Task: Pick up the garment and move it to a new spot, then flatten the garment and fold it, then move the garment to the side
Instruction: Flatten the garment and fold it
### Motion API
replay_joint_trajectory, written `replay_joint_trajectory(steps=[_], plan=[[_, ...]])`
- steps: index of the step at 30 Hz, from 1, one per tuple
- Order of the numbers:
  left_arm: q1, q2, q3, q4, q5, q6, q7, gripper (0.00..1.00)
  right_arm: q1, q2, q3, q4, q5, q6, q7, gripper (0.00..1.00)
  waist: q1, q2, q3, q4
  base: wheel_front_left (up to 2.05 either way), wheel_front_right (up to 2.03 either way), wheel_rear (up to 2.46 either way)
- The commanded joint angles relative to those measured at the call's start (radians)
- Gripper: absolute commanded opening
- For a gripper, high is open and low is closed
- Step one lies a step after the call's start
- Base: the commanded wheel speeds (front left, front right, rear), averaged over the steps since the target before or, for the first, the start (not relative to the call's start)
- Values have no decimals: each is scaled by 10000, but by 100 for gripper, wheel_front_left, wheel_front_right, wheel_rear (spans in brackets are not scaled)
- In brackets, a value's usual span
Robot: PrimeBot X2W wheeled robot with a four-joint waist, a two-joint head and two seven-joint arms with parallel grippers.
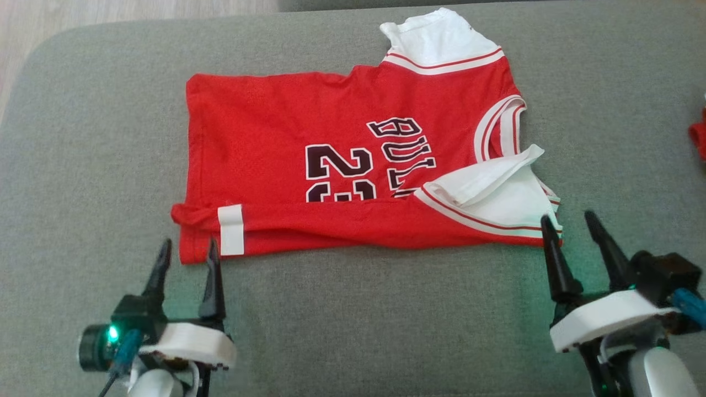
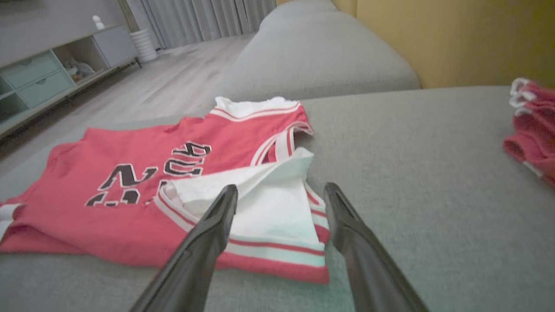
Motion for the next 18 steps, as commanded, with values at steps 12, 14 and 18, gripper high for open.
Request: replay_joint_trajectory(steps=[12, 14, 18], plan=[[-1437, -104, 164, 2150, -1348, -1349, 1337, 100, -1519, -428, 133, 2737, 281, -17, 491, 100, 0, 0, 440, 83, 0, 0, 0], [-1524, -151, 97, 2430, -1642, -1568, 1907, 100, -1747, -415, 226, 3187, 430, -17, 735, 100, 0, 0, 478, 109, 0, 0, 0], [-1654, -124, -36, 2550, -1912, -1828, 2603, 0, -2046, -445, 499, 3773, 805, -17, 1283, 100, 0, 0, 531, 154, 0, 0, 0]])
